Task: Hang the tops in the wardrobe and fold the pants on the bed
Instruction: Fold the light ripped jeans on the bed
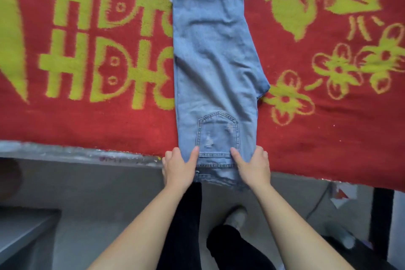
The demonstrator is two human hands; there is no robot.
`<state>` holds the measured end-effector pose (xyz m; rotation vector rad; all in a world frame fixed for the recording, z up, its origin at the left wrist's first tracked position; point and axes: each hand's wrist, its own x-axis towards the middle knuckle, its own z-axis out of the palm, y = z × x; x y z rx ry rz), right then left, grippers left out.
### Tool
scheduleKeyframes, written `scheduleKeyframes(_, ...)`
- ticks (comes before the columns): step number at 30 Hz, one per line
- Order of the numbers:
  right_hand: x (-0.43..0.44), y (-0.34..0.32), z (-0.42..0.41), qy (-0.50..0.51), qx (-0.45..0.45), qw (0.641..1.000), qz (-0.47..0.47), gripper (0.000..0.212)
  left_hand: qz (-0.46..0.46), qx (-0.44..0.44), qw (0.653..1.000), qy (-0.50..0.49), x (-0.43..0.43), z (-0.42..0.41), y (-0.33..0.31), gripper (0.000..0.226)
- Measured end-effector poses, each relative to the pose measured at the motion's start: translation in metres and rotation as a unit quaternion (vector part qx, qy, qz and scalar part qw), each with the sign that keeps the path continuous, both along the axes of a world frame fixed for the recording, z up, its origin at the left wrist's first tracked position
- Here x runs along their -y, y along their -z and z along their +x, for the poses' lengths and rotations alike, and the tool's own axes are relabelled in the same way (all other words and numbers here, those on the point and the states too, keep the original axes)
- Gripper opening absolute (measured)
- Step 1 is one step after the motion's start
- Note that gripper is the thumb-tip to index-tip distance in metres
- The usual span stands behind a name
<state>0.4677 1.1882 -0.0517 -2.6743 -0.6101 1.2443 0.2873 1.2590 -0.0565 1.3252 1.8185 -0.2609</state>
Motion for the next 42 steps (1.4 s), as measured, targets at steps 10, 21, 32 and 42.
scheduleKeyframes(10, 0.056, -0.066, 0.019, 0.034, -0.121, 0.992, 0.031, 0.067, -0.022, 0.163, 0.963, -0.212, 0.069, -0.016, -0.081, 0.055)
scheduleKeyframes(21, 0.069, -0.104, 0.039, 0.301, -0.274, 0.904, 0.131, 0.058, 0.017, 0.286, 0.88, -0.378, 0.077, -0.01, -0.113, 0.045)
scheduleKeyframes(32, -0.109, -0.09, 0.066, 0.297, -0.309, 0.869, 0.249, 0.017, 0.037, 0.323, 0.843, -0.428, -0.094, 0.039, -0.075, 0.013)
scheduleKeyframes(42, -0.108, -0.021, 0.056, -0.237, 0.019, 0.953, 0.189, 0.099, -0.065, 0.102, 0.981, -0.153, -0.113, 0.039, -0.005, 0.057)
